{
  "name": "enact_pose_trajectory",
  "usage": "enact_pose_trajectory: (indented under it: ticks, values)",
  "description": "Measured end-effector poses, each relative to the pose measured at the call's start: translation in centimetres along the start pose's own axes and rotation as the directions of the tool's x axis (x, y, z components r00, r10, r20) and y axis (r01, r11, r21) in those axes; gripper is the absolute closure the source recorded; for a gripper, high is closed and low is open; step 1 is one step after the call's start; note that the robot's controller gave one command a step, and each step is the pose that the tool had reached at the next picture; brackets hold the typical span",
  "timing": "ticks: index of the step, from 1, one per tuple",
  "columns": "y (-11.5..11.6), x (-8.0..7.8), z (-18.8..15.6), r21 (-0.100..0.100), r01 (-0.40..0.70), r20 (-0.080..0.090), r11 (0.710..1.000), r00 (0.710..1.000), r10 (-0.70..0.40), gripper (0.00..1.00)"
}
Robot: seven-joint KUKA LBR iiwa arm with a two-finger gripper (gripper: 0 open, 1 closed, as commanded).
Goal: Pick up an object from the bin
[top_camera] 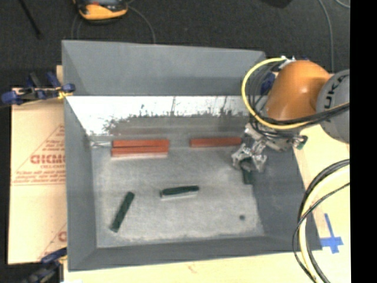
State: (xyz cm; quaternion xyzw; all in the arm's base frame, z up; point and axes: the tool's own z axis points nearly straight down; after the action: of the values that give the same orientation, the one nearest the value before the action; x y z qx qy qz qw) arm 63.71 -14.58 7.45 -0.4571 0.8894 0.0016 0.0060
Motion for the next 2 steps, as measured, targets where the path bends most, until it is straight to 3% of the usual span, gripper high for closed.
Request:
enact_pose_trajectory:
  ticks: [2]
  values:
    - [0.03,0.00,-0.13,0.000,0.000,0.000,1.000,1.000,0.000,1.00]
